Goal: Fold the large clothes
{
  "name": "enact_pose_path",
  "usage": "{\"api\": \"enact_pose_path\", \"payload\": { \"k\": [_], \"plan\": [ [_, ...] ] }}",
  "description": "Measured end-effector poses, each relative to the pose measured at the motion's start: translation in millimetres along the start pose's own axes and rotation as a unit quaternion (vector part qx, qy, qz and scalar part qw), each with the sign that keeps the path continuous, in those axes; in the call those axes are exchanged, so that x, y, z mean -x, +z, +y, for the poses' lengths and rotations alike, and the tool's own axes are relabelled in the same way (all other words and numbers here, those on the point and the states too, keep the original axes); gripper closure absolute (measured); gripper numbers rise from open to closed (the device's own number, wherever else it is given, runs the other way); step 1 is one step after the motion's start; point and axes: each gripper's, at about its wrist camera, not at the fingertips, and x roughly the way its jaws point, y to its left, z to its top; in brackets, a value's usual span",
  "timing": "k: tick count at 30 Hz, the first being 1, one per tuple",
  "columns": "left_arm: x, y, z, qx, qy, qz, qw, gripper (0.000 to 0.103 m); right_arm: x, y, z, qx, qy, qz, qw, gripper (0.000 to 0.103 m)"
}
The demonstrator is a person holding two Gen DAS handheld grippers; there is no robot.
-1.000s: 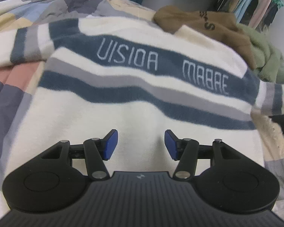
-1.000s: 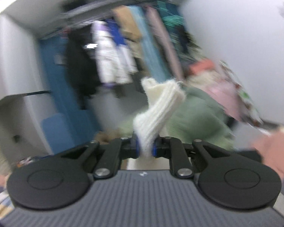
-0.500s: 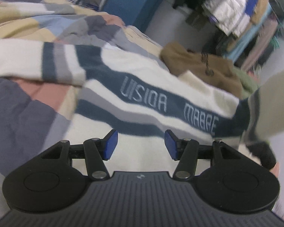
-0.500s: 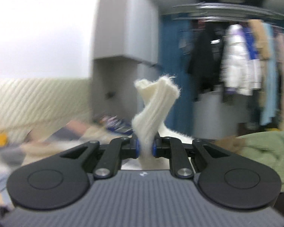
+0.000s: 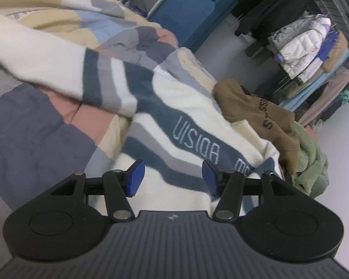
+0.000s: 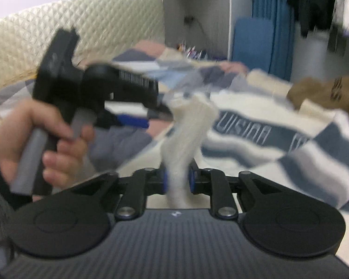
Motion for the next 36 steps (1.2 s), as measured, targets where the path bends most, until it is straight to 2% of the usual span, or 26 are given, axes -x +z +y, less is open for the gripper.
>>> {"api": "enact_pose_path", "payload": {
  "k": [2, 4, 8, 9, 12, 15, 18, 22, 25, 28, 30, 32, 36],
  "plan": [
    [2, 0, -4, -0.006, -0.009, -0.006, 0.9999, 0.043, -2, -1, 2, -0.012, 0.004, 0.011, 1.000, 0.054],
    [6, 0, -9, -0.011, -0.020, -0.013, 0.9997, 0.043, 4, -4, 1, -0.024, 0.018, 0.018, 0.999, 0.053],
    [15, -5, -22, -0.038, -0.031, -0.015, 0.9987, 0.043, 21, -5, -7, -0.029, 0.021, 0.023, 0.999, 0.037],
    [17, -7, -25, -0.044, -0.035, -0.017, 0.9983, 0.043, 27, -7, -10, -0.033, 0.022, 0.029, 0.999, 0.035],
    [20, -11, -36, -0.065, -0.045, -0.014, 0.9968, 0.043, 44, -17, -18, -0.033, 0.039, 0.020, 0.999, 0.035],
    [23, -17, -48, -0.089, -0.048, -0.011, 0.9948, 0.043, 54, -27, -34, -0.028, 0.018, 0.009, 0.999, 0.035],
    [22, -26, -57, -0.112, -0.043, -0.001, 0.9928, 0.043, 54, -34, -62, -0.075, -0.008, 0.009, 0.997, 0.035],
    [11, -40, -68, -0.132, -0.043, 0.021, 0.9901, 0.043, 44, -39, -100, -0.152, -0.055, 0.009, 0.987, 0.035],
    [-6, -55, -78, -0.152, -0.037, 0.045, 0.9867, 0.043, 31, -40, -120, -0.186, -0.088, 0.006, 0.979, 0.035],
    [-23, -70, -84, -0.174, -0.024, 0.069, 0.9820, 0.043, 15, -41, -133, -0.184, -0.117, 0.002, 0.976, 0.037],
    [-37, -80, -85, -0.189, -0.009, 0.087, 0.9780, 0.043, 6, -43, -139, -0.181, -0.126, 0.004, 0.975, 0.050],
    [-51, -89, -84, -0.205, 0.013, 0.104, 0.9732, 0.043, -2, -46, -143, -0.181, -0.132, 0.008, 0.975, 0.054],
    [-77, -102, -77, -0.210, 0.052, 0.144, 0.9656, 0.042, -19, -62, -157, -0.194, -0.142, 0.050, 0.970, 0.057]
  ]
}}
